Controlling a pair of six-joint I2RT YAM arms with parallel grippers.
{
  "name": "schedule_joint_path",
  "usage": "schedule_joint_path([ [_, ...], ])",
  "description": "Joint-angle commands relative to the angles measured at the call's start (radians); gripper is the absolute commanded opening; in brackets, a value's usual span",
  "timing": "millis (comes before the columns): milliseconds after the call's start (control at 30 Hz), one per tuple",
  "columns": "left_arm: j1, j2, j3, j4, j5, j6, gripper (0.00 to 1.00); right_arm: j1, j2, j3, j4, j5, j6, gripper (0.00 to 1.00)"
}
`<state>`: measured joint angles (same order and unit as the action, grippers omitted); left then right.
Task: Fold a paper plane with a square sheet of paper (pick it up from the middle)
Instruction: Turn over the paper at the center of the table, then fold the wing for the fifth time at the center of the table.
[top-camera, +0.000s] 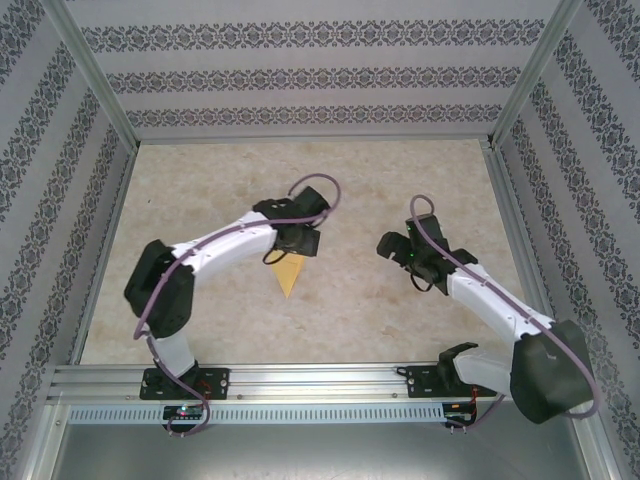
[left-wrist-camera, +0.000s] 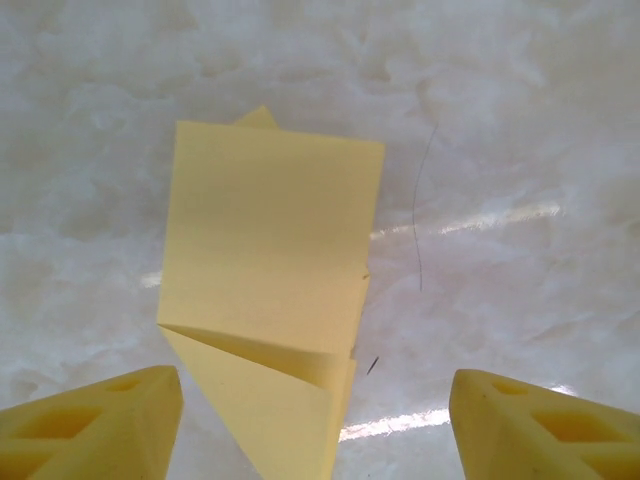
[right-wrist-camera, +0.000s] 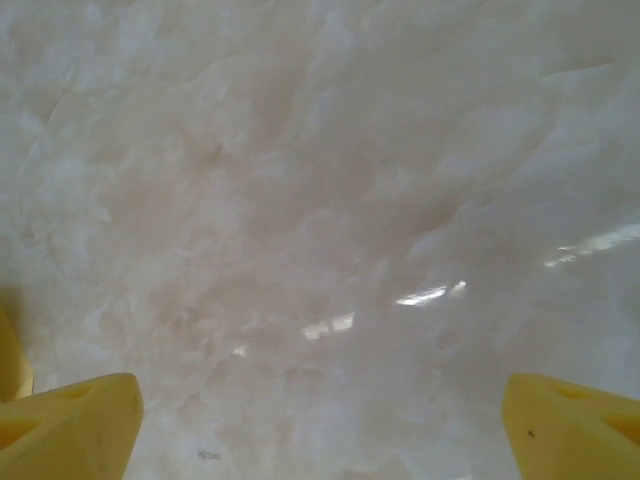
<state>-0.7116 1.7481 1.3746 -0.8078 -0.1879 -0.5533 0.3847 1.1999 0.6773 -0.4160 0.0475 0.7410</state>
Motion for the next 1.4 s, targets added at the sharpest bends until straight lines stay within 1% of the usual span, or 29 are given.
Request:
schedule_joint_path([
  [0,0.094,-0.086,-0.09,0.15,0.164,0.006,0.8,0.133,0.076,0.096,0.071,0.001,0.042,0.85],
  [67,0.158,-0.138,-0.157,0.189,0.18,0.004,0.86,0.244,0.156,0.165,0.088,0.034,0.076,0.77],
  [167,0.245,-0.203,-0.231,0.209,0.19,0.006,0.91,0.384,0.292,0.28,0.1,0.061,0.127,0.65],
  [200,0.269,-0.223,-0.252,0.211,0.196,0.003,0.93,0.418,0.333,0.314,0.1,0.061,0.142,0.62],
  [267,0.322,-0.275,-0.302,0.226,0.204,0.003,0.94,0.481,0.417,0.391,0.111,0.046,0.167,0.51],
  [333,0.371,-0.319,-0.344,0.237,0.21,0.003,0.96,0.531,0.501,0.467,0.116,0.026,0.167,0.46],
  [400,0.422,-0.364,-0.388,0.249,0.228,-0.006,0.96,0.559,0.592,0.544,0.109,-0.012,0.174,0.41],
  [533,0.482,-0.432,-0.433,0.254,0.236,-0.025,0.97,0.582,0.73,0.655,0.103,-0.107,0.177,0.35],
  [700,0.514,-0.482,-0.461,0.251,0.227,-0.032,0.97,0.577,0.82,0.731,0.044,-0.143,0.156,0.35],
  [833,0.521,-0.479,-0.46,0.252,0.246,-0.03,0.97,0.567,0.85,0.731,0.024,-0.152,0.129,0.35],
  [933,0.522,-0.475,-0.459,0.258,0.259,-0.03,0.97,0.549,0.868,0.717,0.026,-0.187,0.091,0.35],
  [1033,0.522,-0.477,-0.457,0.258,0.262,-0.023,0.97,0.536,0.867,0.701,0.008,-0.184,0.045,0.35],
  [1133,0.522,-0.476,-0.455,0.258,0.263,-0.017,0.97,0.522,0.866,0.686,-0.021,-0.209,-0.016,0.35],
  [1200,0.521,-0.473,-0.454,0.259,0.266,-0.015,0.97,0.511,0.858,0.668,-0.05,-0.236,-0.083,0.35],
  [1367,0.522,-0.463,-0.453,0.267,0.289,-0.01,0.97,0.468,0.794,0.568,-0.137,-0.267,-0.323,0.35],
])
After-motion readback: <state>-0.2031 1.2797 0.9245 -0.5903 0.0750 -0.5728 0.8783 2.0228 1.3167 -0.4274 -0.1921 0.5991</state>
